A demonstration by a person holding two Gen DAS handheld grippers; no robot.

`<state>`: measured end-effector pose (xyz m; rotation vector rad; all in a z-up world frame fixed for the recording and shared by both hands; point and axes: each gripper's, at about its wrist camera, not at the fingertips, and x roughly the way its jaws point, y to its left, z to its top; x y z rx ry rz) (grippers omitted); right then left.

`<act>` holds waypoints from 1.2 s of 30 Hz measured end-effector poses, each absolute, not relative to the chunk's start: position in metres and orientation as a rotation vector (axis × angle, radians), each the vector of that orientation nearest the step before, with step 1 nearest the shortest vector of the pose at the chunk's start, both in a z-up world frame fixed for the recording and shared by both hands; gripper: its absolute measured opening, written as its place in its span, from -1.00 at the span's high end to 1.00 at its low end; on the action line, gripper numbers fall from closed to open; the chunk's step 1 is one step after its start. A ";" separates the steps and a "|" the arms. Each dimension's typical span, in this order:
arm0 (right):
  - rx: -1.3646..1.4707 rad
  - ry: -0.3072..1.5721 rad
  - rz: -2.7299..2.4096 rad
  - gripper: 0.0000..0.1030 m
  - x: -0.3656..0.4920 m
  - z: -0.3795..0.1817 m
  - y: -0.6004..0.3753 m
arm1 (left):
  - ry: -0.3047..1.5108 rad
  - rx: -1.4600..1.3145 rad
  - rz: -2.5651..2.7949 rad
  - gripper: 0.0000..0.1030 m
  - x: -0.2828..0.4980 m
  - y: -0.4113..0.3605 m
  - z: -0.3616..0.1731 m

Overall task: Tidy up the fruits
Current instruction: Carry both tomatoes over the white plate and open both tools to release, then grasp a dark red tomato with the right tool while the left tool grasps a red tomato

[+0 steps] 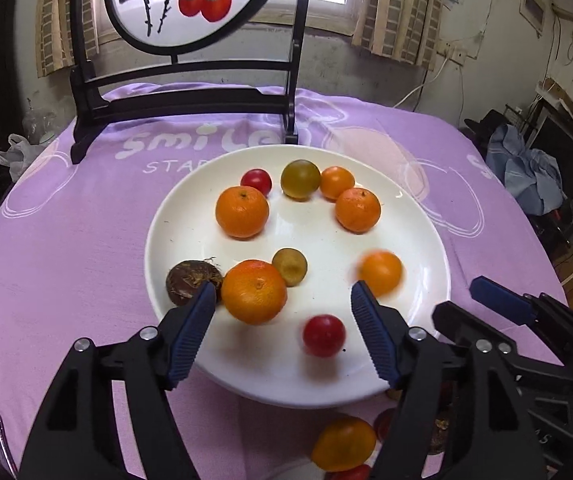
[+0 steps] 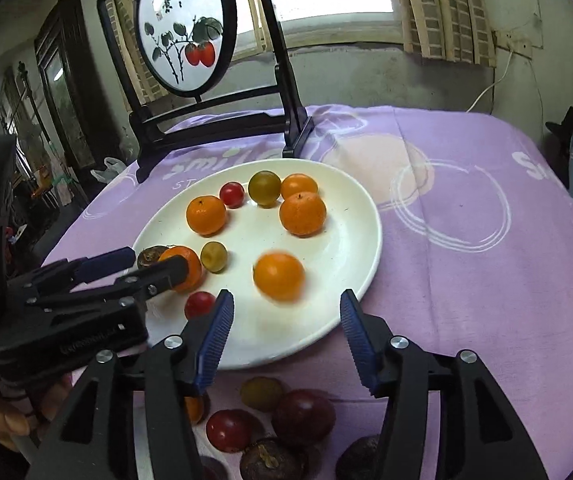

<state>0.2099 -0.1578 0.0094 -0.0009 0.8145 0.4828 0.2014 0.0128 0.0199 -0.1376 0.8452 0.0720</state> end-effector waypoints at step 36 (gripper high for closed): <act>-0.167 0.896 0.579 -0.13 0.069 -0.019 -0.172 | 0.899 -0.169 0.067 -0.60 0.087 0.018 -0.007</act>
